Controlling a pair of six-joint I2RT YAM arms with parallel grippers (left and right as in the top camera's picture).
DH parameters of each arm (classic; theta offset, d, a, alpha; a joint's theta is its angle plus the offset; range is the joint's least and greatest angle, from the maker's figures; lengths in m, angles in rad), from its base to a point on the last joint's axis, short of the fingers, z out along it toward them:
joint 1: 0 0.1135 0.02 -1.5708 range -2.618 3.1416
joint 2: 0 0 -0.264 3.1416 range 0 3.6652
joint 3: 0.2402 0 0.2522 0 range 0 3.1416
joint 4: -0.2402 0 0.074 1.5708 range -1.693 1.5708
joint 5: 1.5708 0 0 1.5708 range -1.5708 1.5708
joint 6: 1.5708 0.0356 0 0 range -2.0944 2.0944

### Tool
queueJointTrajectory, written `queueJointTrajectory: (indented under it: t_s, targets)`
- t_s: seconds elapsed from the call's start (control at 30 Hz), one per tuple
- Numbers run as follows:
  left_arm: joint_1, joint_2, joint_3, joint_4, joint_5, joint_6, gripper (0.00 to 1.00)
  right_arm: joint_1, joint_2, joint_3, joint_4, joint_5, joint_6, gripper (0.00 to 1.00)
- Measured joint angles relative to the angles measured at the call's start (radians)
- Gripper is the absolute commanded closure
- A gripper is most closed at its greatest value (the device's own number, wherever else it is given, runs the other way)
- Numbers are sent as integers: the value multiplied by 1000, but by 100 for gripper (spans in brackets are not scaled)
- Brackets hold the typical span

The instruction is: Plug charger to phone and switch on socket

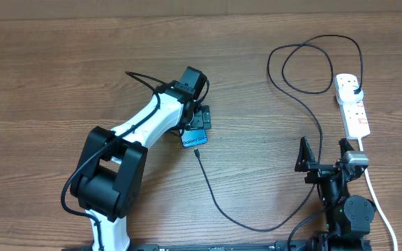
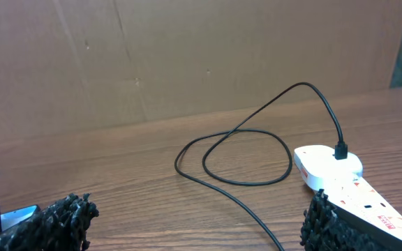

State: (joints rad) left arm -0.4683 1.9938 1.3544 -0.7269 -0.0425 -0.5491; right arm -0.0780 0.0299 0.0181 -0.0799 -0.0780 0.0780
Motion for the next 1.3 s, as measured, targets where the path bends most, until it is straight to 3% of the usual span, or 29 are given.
queueJointTrajectory:
  t_s: [0.3, 0.77, 1.13, 1.3]
  targets:
    - [-12, 0, 0, -31, 0, -31, 0, 0, 0, 0, 0, 0, 0, 0]
    - [-39, 9, -8, 40, -34, -156, 0, 0, 0, 0, 0, 0, 0, 0]
    - [-43, 40, -5, 20, -71, -163, 0, 0, 0, 0, -1, 0, 0, 0]
    - [-43, 43, -3, 13, -78, -153, 9, 0, 0, 0, 0, 0, 0, 0]
